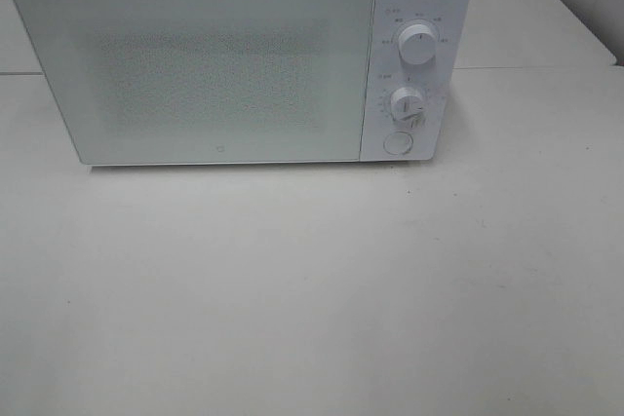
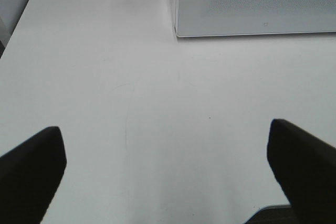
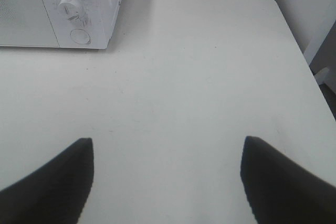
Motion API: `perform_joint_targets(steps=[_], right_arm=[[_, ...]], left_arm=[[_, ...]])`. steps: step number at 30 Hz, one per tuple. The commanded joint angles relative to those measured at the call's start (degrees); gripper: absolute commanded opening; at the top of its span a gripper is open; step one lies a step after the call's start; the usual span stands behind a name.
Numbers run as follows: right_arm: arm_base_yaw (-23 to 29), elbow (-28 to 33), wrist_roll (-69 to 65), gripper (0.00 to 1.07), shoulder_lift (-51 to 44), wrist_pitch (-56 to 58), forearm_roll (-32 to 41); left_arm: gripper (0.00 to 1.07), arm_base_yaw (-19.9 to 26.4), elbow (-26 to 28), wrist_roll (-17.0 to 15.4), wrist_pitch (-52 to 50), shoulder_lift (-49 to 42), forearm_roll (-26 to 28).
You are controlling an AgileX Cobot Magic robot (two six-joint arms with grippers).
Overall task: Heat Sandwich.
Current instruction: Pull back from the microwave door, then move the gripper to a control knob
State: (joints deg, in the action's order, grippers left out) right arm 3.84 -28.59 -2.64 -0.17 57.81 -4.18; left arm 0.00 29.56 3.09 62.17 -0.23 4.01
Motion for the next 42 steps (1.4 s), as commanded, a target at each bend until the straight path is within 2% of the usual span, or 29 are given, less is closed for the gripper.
perform_joint_targets(steps=[1,24,27,32,42], right_arm=[[-0.46,0.06,0.46,0.75,-1.49,-0.63,0.17],[-0.46,-1.32,0.46,0.75,-0.92,-0.86,0.29],[-0.46,-3.44,0.52,0.77,2.41,-1.26,0.06],[-0.46,-3.72,0.52,0.81,6.76,-2.86,-0.4],[-0.46,-3.72,0.46,0.8,14.78,-11.06,-0.11]], left_arm=[[1.02,0.06,-0.06,-0.29,-1.03,-1.26,0.11],[1.01,0.06,-0.06,-0.29,-1.03,-1.15,0.11],[1.01,0.06,-0.06,-0.29,-1.03,-1.15,0.11],[1.01,0.06,-0.06,-0.29,-1.03,-1.15,0.11],[1.01,0.06,-0.06,-0.29,-1.03,-1.15,0.11]])
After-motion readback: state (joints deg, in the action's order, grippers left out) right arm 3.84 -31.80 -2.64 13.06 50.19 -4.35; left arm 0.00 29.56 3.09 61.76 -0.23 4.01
